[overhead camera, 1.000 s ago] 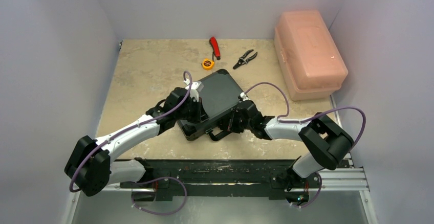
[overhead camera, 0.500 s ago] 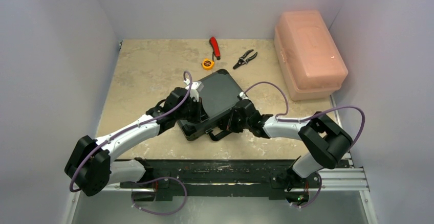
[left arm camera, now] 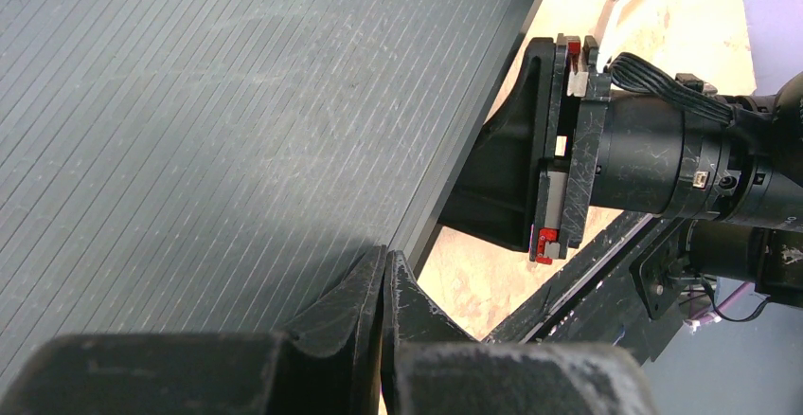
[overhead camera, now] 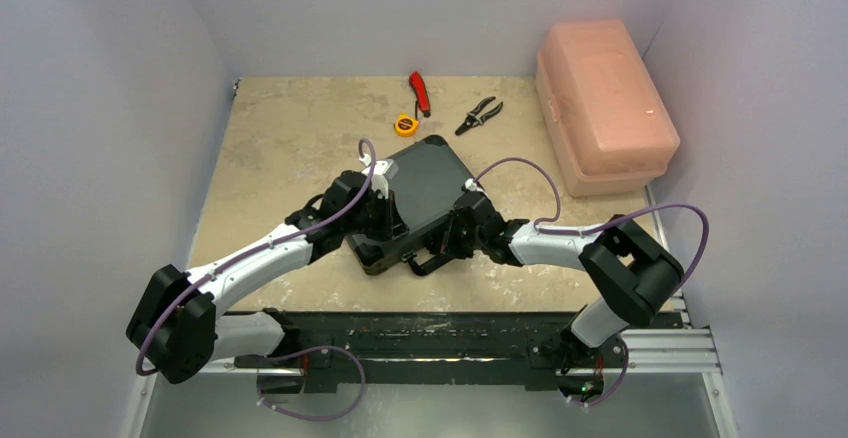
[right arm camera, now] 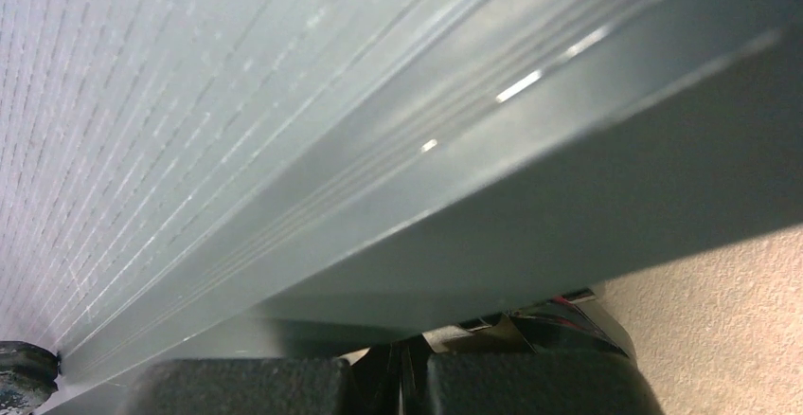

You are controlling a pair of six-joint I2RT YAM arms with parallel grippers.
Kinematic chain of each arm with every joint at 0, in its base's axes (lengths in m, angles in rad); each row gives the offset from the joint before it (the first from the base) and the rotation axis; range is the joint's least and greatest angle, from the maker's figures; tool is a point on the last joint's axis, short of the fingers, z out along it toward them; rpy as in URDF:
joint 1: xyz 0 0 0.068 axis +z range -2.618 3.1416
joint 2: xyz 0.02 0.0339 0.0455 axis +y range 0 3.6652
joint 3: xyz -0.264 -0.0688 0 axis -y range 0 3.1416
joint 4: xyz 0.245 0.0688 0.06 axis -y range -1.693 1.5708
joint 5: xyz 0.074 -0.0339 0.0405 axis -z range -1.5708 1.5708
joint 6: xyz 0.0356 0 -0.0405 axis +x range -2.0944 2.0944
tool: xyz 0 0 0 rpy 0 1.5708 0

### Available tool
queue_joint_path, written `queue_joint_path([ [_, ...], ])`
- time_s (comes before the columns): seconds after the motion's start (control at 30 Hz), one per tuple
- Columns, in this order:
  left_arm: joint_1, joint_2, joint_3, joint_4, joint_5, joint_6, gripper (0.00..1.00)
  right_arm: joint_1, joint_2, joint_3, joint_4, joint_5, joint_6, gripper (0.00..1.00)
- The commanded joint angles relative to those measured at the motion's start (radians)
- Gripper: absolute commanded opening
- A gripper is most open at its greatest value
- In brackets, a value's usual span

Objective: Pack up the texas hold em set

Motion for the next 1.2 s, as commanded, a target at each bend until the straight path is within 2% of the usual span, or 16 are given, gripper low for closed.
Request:
queue_joint_path([
  [0.0,-0.01,0.07,-0.072,-0.27,-0.049,0.018,0.0,-0.021,0.121,-0.007,-0.015,0.168,0.054,0.0],
  [0.43,-0.01,0.009,-0.031,-0.314,-0.073,0.013,0.01,-0.021,-0.036,-0.018,-0.096,0.207,0.009,0.0],
  [0.97,-0.01,-0.138,0.055,-0.413,-0.124,0.014,0.27,-0.022,-0.267,0.008,-0.229,0.282,-0.074,0.0],
  [1.17,-0.01,-0.229,0.086,-0.466,-0.164,0.013,0.4,-0.021,-0.361,0.019,-0.245,0.305,-0.114,0.06],
])
